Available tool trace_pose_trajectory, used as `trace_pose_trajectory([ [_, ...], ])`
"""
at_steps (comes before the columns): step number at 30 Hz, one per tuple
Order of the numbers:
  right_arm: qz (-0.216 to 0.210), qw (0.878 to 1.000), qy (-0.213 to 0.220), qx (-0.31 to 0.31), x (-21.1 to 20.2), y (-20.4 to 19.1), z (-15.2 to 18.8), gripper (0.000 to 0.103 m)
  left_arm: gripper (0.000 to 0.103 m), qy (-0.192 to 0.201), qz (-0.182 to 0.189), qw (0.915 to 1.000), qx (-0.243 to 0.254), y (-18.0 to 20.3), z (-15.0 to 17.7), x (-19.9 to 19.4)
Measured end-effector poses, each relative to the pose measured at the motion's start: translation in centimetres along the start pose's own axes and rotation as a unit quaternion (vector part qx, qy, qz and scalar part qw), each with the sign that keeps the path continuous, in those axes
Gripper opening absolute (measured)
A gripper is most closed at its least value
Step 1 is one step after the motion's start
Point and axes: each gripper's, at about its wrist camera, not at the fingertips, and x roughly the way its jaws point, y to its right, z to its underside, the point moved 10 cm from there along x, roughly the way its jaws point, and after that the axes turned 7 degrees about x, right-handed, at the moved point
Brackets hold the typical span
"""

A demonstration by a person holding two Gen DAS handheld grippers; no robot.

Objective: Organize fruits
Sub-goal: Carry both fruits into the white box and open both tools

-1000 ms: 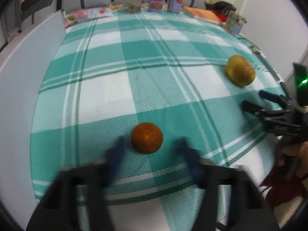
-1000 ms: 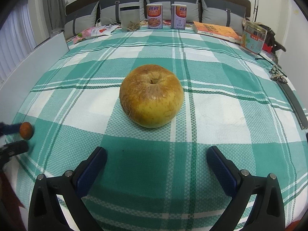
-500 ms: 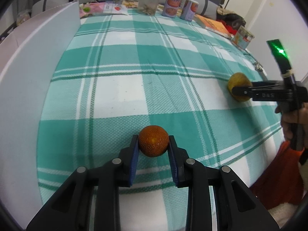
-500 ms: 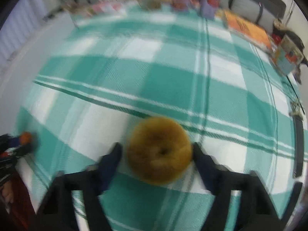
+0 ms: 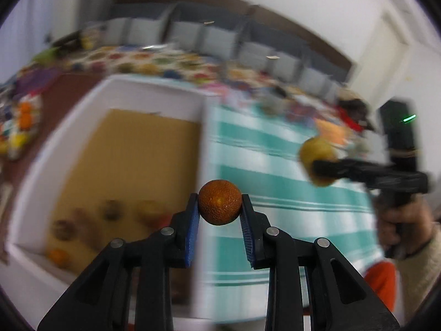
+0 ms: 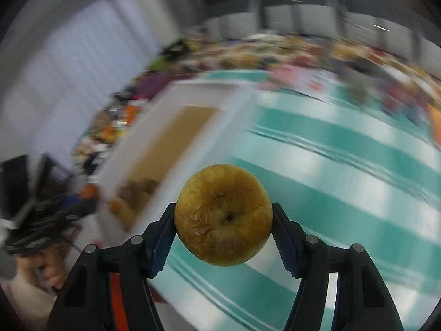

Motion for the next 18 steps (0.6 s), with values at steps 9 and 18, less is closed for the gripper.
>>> trace_pose_trajectory([
  [9,0.09,0.976,-0.131,-0.151,18.1,-7.5,-1.6,0.066,0.029,-0.161,-0.078,0.9807,-0.079,-10.4,6.4,10.5],
  [18,0.183,0.928,-0.224,-0.235,24.8,-4.1,0.7,0.067,0.039,-0.226,-0.084,0.9653,-0.101,-12.0,8.5,12.9],
])
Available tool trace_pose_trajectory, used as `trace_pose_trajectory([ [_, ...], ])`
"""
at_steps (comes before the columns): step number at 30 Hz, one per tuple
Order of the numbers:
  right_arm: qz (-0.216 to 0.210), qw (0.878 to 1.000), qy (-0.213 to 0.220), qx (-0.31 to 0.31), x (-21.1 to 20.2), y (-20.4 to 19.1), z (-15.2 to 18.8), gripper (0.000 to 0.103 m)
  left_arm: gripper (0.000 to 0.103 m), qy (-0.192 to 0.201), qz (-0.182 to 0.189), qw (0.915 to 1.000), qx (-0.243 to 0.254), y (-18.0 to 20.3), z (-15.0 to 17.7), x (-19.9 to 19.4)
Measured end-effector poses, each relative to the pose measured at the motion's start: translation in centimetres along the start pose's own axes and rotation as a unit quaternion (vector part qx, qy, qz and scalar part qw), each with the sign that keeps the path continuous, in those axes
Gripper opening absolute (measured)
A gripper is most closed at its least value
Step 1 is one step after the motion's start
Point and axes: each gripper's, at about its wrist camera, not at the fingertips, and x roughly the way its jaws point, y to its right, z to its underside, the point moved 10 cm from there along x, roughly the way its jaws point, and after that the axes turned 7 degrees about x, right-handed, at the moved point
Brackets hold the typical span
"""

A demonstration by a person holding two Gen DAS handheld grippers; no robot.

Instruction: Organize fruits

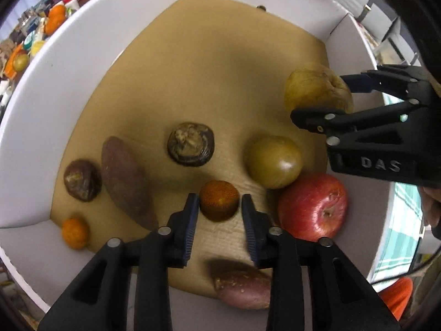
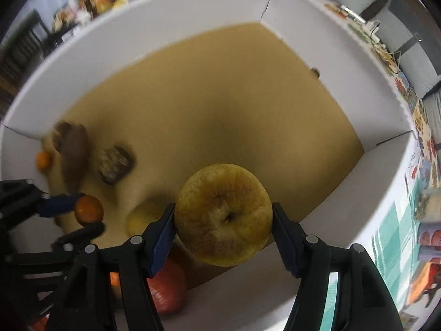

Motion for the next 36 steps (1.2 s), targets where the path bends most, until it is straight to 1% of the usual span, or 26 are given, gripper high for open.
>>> trace_pose_trajectory([
  [1,0.002,1.0,0.007,0.002,-0.2,0.2,-0.2,0.067,0.047,0.004,0.001,1.0,-0.001,0.0,-0.2,-0.1],
  [2,0.002,1.0,0.015,0.008,-0.5,0.4,-0.4,0.068,0.052,0.009,0.0,1.0,-0.002,0.0,-0.4,-0.3],
  [3,-0.001,1.0,0.025,0.016,-1.3,0.7,-0.5,0.072,0.059,0.019,-0.005,0.9998,-0.002,-0.1,-0.5,-0.8],
  [5,-0.008,0.998,0.049,0.032,-3.2,1.3,-0.7,0.081,0.063,0.042,-0.011,0.9991,0.0,-0.2,-0.8,-1.9],
  [7,-0.013,0.996,0.074,0.045,-5.6,2.0,-0.6,0.088,0.07,0.08,-0.023,0.9965,0.009,-0.3,-1.3,-4.1],
  [8,-0.016,0.995,0.089,0.053,-7.1,2.5,-0.4,0.094,0.073,0.101,-0.03,0.9943,0.017,-0.1,-1.5,-5.6],
  [9,-0.02,0.992,0.106,0.062,-8.9,2.7,-0.5,0.1,0.078,0.124,-0.04,0.9911,0.026,0.2,-1.8,-7.2],
  [10,-0.024,0.99,0.12,0.068,-10.4,2.8,-0.4,0.102,0.08,0.15,-0.053,0.9866,0.038,0.6,-2.0,-9.0],
  [11,-0.027,0.987,0.139,0.075,-12.5,3.1,0.1,0.103,0.081,0.169,-0.063,0.9825,0.046,0.9,-2.2,-10.4],
  [13,-0.028,0.982,0.166,0.086,-15.2,3.0,0.7,0.103,0.081,0.215,-0.074,0.9719,0.06,1.8,-2.2,-13.9],
  [14,-0.034,0.977,0.186,0.095,-17.1,3.1,1.4,0.103,0.082,0.228,-0.076,0.9687,0.062,2.2,-2.3,-14.9],
  [15,-0.038,0.974,0.196,0.103,-18.3,2.0,1.5,0.103,0.085,0.244,-0.08,0.9644,0.063,2.6,-1.8,-16.3],
  [16,-0.044,0.972,0.201,0.114,-19.0,1.9,2.1,0.103,0.089,0.261,-0.086,0.9595,0.063,2.9,-1.7,-17.7],
  [18,-0.055,0.966,0.211,0.14,-20.6,1.6,3.9,0.103,0.09,0.284,-0.105,0.9513,0.058,2.7,-1.4,-19.6],
  [19,-0.063,0.961,0.219,0.154,-21.3,1.4,4.8,0.103,0.09,0.283,-0.126,0.9494,0.053,2.7,-1.0,-20.4],
  [20,-0.068,0.958,0.225,0.163,-21.8,1.3,5.6,0.103,0.09,0.278,-0.134,0.9498,0.049,2.2,-0.6,-20.8],
  [22,-0.06,0.952,0.235,0.187,-22.2,0.9,7.2,0.103,0.09,0.266,-0.147,0.9522,0.035,1.7,0.1,-21.1],
  [23,-0.05,0.95,0.239,0.197,-22.2,0.8,7.9,0.103,0.09,0.263,-0.162,0.9507,0.022,1.2,0.3,-21.1],
  [24,-0.045,0.948,0.242,0.202,-22.2,0.4,8.7,0.103,0.09,0.267,-0.183,0.9461,0.003,0.6,0.9,-21.4],
  [25,-0.052,0.947,0.243,0.203,-22.2,0.0,9.3,0.103,0.09,0.277,-0.198,0.9401,-0.017,-0.2,1.4,-21.8],
  [26,-0.06,0.946,0.24,0.209,-21.9,-0.3,9.8,0.103,0.09,0.277,-0.197,0.9404,-0.021,-0.2,1.8,-22.0],
  [29,-0.067,0.947,0.206,0.236,-20.3,-1.3,11.2,0.103,0.09,0.24,-0.141,0.9604,0.003,-0.1,2.1,-20.8],
  [31,-0.06,0.95,0.191,0.241,-19.6,-2.0,11.8,0.103,0.09,0.228,-0.101,0.9685,0.003,-0.3,2.4,-20.1],
  [32,-0.059,0.951,0.187,0.241,-19.3,-2.3,11.9,0.103,0.09,0.223,-0.093,0.9704,-0.003,-0.5,2.6,-19.9],
  [34,-0.067,0.951,0.182,0.242,-19.2,-3.1,12.1,0.103,0.09,0.215,-0.1,0.9712,-0.021,-1.6,3.0,-19.6],
  [36,-0.08,0.95,0.178,0.243,-19.4,-4.0,12.0,0.103,0.09,0.202,-0.131,0.9703,-0.02,-2.5,3.2,-19.2],
])
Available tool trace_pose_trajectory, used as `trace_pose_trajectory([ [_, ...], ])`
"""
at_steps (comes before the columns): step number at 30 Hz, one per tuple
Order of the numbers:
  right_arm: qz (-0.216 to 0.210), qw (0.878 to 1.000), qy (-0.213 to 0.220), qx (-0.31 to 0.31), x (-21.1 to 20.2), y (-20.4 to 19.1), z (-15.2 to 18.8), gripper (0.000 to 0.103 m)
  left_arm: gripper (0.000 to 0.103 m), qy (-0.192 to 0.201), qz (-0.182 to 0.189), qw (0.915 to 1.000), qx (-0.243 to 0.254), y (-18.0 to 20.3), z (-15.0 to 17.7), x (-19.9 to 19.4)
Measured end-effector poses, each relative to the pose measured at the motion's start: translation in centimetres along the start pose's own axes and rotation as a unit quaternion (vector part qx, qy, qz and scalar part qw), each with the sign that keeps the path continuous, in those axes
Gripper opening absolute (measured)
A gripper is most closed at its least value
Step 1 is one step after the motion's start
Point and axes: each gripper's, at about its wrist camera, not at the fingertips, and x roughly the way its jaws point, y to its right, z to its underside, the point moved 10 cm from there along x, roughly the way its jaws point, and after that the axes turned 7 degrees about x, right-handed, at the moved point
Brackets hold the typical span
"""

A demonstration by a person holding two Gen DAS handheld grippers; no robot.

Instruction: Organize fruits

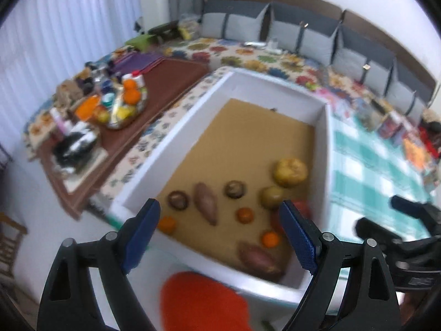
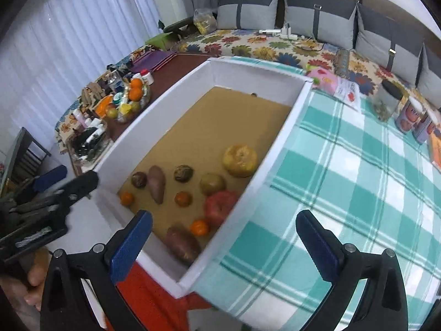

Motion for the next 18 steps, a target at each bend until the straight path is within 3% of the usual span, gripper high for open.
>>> trace_pose_trajectory([
  [9,0.011,0.999,0.007,-0.036,-1.7,-4.0,-0.9,0.103,0.094,0.005,-0.022,0.9997,0.008,-0.8,0.3,-1.0],
  [14,0.014,0.999,0.0,-0.047,-1.8,-4.7,-1.0,0.103,0.094,0.007,-0.016,0.9998,-0.002,-1.0,0.2,-1.4],
  [18,0.018,0.999,-0.004,-0.048,-1.5,-4.7,-1.1,0.103,0.094,0.01,-0.035,0.9993,0.002,-1.3,0.0,-1.6],
])
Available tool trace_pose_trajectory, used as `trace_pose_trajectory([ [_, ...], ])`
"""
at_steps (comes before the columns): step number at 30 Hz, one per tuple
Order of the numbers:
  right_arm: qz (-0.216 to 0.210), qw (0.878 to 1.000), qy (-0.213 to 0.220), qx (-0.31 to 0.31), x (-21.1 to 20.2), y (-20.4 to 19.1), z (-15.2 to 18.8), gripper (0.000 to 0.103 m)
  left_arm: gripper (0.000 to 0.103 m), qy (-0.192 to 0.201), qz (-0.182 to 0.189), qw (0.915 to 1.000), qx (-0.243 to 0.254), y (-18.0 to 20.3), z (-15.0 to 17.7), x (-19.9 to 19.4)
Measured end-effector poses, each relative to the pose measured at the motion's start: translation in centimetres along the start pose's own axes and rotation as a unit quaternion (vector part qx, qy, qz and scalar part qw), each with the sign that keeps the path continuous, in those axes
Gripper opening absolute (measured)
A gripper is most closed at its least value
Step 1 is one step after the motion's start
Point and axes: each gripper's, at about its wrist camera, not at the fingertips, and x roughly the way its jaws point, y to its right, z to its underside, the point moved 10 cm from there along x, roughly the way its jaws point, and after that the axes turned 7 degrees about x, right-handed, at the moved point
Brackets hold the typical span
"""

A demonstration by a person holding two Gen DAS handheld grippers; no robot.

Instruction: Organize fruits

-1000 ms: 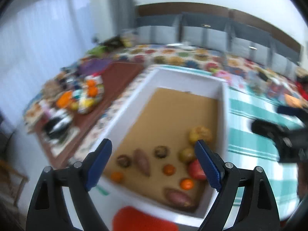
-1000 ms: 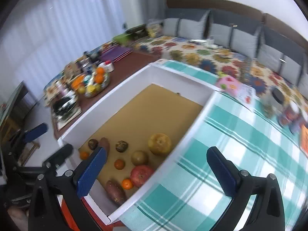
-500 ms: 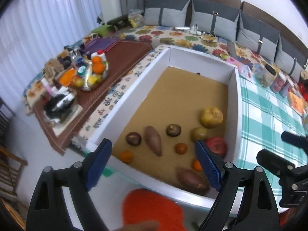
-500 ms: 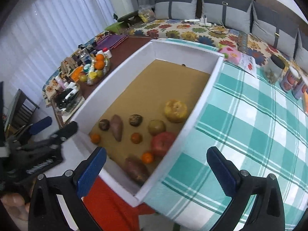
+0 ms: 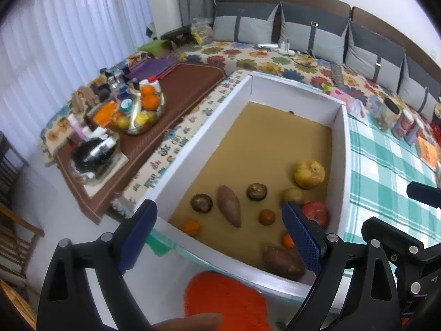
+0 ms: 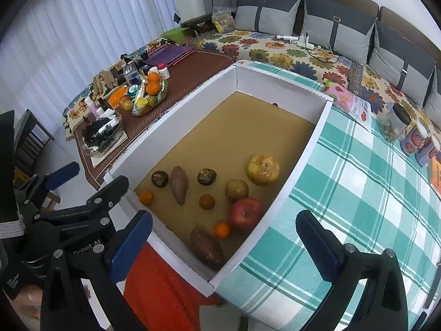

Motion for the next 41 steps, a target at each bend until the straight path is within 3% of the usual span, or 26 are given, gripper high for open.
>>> trace_pose_trajectory([
  [16,0.032,0.999,0.003,-0.022,1.1,-0.8,-0.6,0.103,0.094,-0.021,0.003,0.9997,-0.011,-0.7,0.3,1.4],
  [35,0.04,0.999,0.002,-0.03,1.7,-1.8,-1.0,0.103,0.094,-0.028,0.003,0.9994,-0.018,-2.1,0.3,2.5],
  [41,0.038,0.999,-0.002,-0.026,2.3,-1.5,-0.9,0.103,0.094,-0.027,0.032,0.9986,-0.031,-1.8,0.5,2.7],
])
